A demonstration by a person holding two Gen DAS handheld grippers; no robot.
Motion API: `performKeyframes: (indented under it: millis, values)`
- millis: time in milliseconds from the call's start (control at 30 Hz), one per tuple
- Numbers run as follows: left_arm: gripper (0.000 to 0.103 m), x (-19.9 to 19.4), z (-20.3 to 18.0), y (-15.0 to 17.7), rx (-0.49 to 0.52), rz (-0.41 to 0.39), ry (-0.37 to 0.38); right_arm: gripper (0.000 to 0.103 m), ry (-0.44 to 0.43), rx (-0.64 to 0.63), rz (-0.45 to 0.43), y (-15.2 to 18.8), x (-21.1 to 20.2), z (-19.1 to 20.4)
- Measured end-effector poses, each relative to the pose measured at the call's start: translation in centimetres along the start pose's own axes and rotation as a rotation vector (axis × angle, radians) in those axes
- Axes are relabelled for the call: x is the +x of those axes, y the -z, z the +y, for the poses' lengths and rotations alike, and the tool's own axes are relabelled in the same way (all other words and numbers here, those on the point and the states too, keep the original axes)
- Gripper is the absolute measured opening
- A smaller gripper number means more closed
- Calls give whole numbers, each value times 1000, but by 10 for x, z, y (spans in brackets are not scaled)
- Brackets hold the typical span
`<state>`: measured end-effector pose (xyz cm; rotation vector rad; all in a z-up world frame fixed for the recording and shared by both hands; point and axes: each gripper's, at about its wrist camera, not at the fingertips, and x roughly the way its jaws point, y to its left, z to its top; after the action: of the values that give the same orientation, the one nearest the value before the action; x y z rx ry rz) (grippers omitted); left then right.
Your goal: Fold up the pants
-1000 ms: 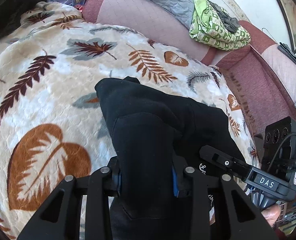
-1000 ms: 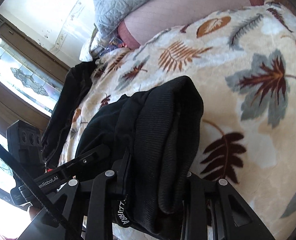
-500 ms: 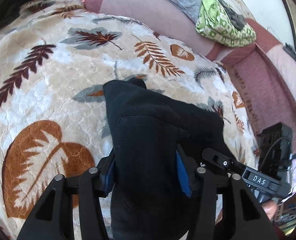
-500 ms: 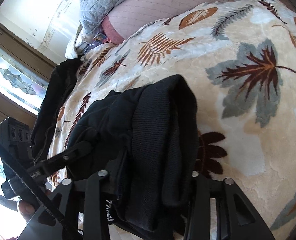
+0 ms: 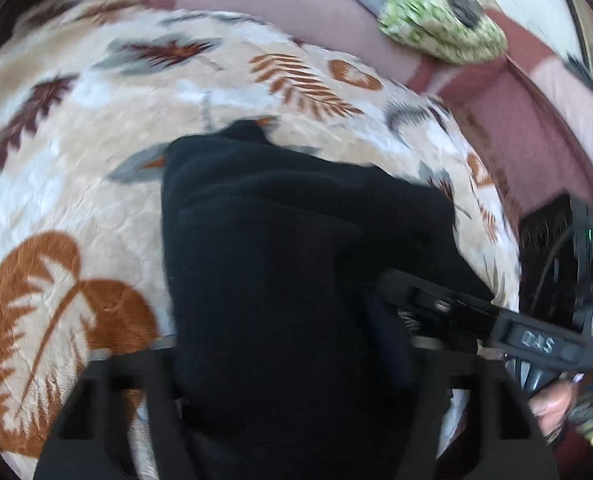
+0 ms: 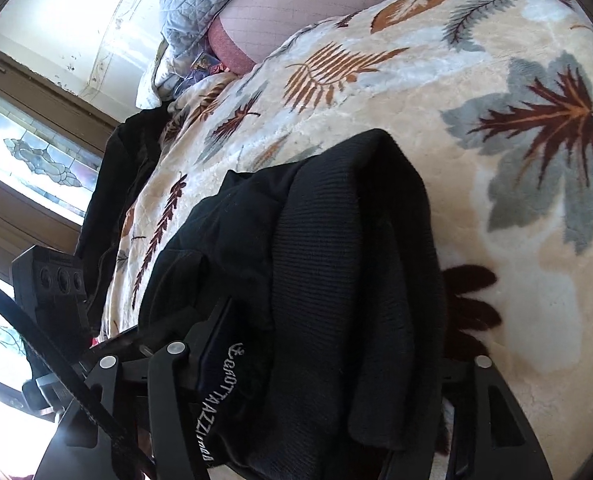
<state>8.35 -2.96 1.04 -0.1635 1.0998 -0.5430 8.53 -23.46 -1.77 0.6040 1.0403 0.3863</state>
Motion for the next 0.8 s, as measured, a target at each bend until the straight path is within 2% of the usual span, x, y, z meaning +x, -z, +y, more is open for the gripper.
performKeyframes:
  millis: [33,100,167,500,800]
  values:
    - [47,-4,-7,0,26,-12,-26,44,-6,-2,8,-1,0,1]
    - [41,-12,-12,2,47,-35,-42,40,-15,6,10,-1,-2,3]
    - [40,-22,-15,5,49,-48,-59,37,-19,8,6,-1,-6,5]
    - [40,-79,-43,14,119,-159,-168,35,-42,-71,-67,9,-44,47]
    - [40,-102,-62,5,180,-223,-224,35,-44,-145,-139,1,-72,76]
